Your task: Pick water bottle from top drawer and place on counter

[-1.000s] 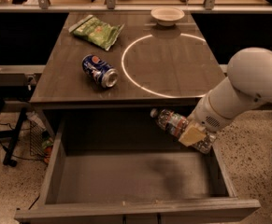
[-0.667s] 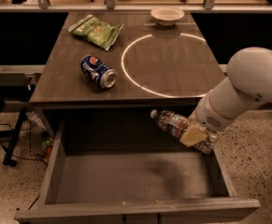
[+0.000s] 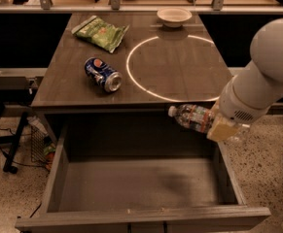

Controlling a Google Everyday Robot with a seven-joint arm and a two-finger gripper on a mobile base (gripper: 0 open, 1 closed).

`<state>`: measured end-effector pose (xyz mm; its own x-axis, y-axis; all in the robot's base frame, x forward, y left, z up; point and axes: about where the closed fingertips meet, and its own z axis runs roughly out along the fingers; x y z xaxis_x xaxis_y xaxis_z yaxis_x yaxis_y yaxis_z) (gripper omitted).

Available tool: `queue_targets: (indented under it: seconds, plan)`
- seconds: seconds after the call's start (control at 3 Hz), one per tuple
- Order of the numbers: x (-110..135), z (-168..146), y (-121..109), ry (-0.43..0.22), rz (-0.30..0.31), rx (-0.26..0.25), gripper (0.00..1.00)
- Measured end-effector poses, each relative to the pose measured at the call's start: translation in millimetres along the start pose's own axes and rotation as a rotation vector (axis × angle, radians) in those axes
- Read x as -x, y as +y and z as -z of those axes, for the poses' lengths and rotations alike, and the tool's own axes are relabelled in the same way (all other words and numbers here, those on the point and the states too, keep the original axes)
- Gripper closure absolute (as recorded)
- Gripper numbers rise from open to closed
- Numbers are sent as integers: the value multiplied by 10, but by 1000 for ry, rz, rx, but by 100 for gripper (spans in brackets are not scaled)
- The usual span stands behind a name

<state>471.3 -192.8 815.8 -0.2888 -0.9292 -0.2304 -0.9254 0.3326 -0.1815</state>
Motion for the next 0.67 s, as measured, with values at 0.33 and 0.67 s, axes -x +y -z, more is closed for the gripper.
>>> queue_targets:
  seconds: [0.33, 0.67]
  plan:
    - [107, 372, -235, 11, 27, -50, 100]
    - [300, 563, -529, -30, 37, -41, 100]
